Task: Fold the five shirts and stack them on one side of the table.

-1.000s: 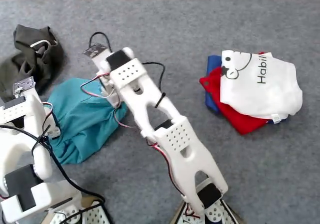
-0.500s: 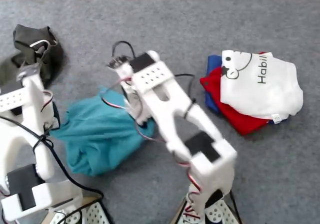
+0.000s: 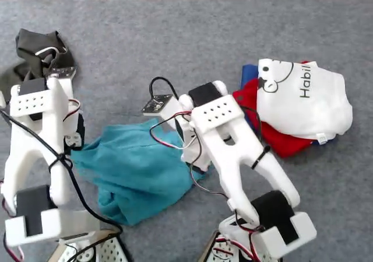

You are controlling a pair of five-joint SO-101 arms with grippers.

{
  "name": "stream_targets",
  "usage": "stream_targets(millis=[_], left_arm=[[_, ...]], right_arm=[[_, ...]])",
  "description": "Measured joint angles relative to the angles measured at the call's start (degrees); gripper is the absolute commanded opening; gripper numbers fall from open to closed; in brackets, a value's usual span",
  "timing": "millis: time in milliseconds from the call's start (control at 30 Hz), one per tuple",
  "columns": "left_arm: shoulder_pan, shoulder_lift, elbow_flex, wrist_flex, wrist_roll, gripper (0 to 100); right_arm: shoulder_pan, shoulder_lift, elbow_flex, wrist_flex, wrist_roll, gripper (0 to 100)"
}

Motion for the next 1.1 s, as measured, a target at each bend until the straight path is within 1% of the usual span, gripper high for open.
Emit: stream_targets(millis=[100, 200, 267, 367, 467, 600, 700, 867, 967, 1100], left_arm=[[0.0, 2.99, 2.37, -2.9, -0.26, 3], [0.0, 3.52, 6.15, -9.49, -1.32, 3], [0.0, 3.78, 8.53, -13.27, -1.41, 3], [0.0, 4.13, 11.69, -17.58, -1.67, 3], [0.0, 4.13, 14.68, -22.24, -1.67, 3], [0.0, 4.04, 17.41, -25.85, -1.67, 3], [-0.09, 3.96, 18.02, -26.9, -1.67, 3], [-0.53, 3.87, 18.11, -26.9, -0.88, 3], [-0.53, 3.87, 18.11, -26.99, -0.79, 3], [-0.53, 3.87, 18.2, -27.69, -0.7, 3]], right_arm=[[0.18, -1.76, 0.0, 0.0, 2.9, 30.9], [0.18, -2.73, 0.0, 0.0, 4.84, 26.0], [0.18, -2.73, -1.05, 0.0, 5.19, 24.2], [0.18, -0.44, -7.12, 0.0, 4.92, 23.7], [0.18, 6.95, -16.26, -1.05, -0.44, 23.9], [0.18, 22.51, -32.0, -1.23, -8.7, 24.0], [-0.18, 35.87, -45.1, -1.23, -13.54, 24.0], [-2.81, 53.27, -65.41, 0.09, -17.85, 24.0], [-4.4, 59.08, -71.82, 0.18, -21.01, 24.1], [-5.36, 64.09, -76.13, 0.18, -24.7, 24.1]])
